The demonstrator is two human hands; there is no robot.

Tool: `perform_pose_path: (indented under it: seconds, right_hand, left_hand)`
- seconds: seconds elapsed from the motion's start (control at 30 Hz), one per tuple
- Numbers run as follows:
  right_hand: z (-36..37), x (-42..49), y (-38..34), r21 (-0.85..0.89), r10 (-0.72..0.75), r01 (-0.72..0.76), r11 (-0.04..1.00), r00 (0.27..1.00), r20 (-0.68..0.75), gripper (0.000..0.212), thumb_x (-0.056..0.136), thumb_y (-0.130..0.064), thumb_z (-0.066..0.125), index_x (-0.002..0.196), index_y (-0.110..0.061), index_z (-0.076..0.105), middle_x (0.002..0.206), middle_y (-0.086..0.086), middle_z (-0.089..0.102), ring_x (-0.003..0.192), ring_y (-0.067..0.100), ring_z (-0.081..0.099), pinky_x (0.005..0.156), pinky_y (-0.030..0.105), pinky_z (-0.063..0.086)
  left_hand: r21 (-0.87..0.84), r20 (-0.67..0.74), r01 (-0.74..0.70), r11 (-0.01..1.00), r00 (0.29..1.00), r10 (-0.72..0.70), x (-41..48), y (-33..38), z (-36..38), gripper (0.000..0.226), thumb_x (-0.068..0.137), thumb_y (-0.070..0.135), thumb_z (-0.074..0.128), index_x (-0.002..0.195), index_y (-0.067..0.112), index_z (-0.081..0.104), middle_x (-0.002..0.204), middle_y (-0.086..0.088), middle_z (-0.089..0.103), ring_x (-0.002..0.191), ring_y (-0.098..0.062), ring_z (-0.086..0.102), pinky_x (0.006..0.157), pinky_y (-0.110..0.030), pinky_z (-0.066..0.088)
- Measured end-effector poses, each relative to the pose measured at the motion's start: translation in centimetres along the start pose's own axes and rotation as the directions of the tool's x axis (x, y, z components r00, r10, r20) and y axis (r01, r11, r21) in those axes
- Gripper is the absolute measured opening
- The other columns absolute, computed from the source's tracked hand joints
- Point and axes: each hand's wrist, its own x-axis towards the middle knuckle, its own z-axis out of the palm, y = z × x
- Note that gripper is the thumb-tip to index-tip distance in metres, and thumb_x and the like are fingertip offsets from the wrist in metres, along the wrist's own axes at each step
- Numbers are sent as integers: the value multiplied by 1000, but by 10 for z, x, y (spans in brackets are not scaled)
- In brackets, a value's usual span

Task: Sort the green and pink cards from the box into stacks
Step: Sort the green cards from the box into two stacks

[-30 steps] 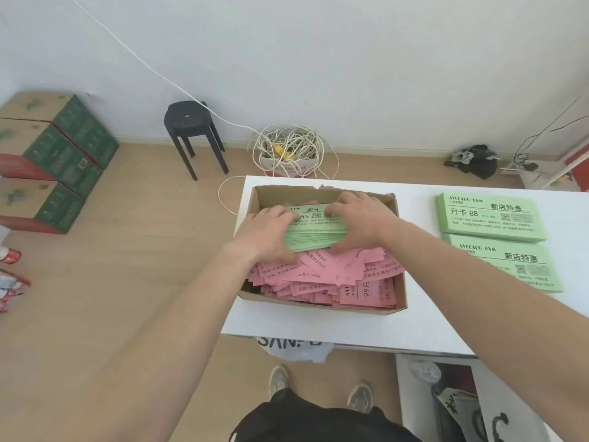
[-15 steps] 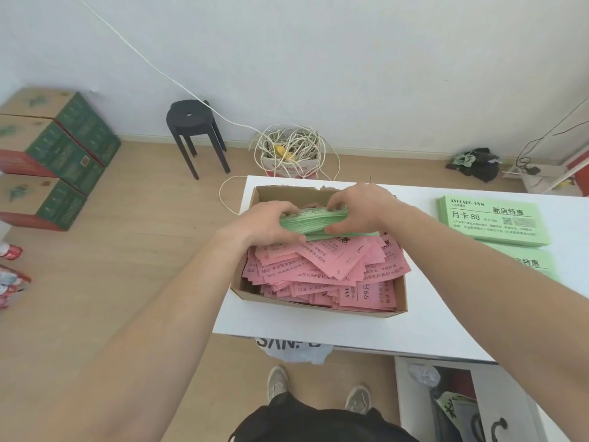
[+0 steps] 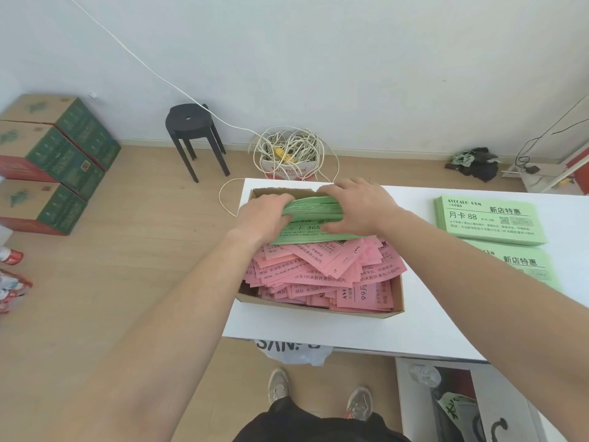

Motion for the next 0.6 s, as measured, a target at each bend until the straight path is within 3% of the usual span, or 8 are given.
perform_pose_path:
  seconds: [0.1, 0.2, 0.47, 0.6]
  right_hand:
    - [13, -7, -3, -123, -53, 48, 991, 998, -38, 122, 61, -77, 75, 157, -29, 16, 146, 0, 44, 134, 25, 43, 109, 46, 39]
    - [20, -7, -3, -134, -43, 33, 990, 997, -70, 128, 60, -73, 79, 158, -28, 11, 145, 1, 45, 133, 26, 44, 107, 45, 41]
    - [17, -6, -5, -96, -57, 50, 994, 996, -72, 93, 79, -38, 76, 154, -28, 23, 139, 1, 48, 125, 27, 49, 101, 42, 45]
    - [12, -1, -9, -33, -4, 1, 999, 996, -84, 64, 90, -42, 63, 147, -27, 40, 128, 1, 57, 117, 27, 58, 90, 43, 52]
  left_hand:
    - [25, 2, -3, 1000, 1000, 3, 1, 0, 0, 46, 101, 39, 52, 146, 30, 44, 142, 0, 57, 127, -27, 54, 101, -45, 47]
    - [20, 8, -2, 1000, 1000, 2, 1, -1, 1, 47, 101, 39, 53, 146, 30, 44, 142, 0, 57, 127, -28, 55, 101, -46, 47]
    - [-6, -7, -12, 1000, 1000, 12, -2, -2, 6, 43, 98, 37, 59, 140, 31, 50, 134, 3, 62, 120, -25, 58, 98, -44, 49]
    - [-64, 26, 5, 998, 1000, -3, -3, -2, 7, 44, 95, 38, 60, 137, 32, 51, 129, 5, 60, 117, -23, 58, 97, -44, 49]
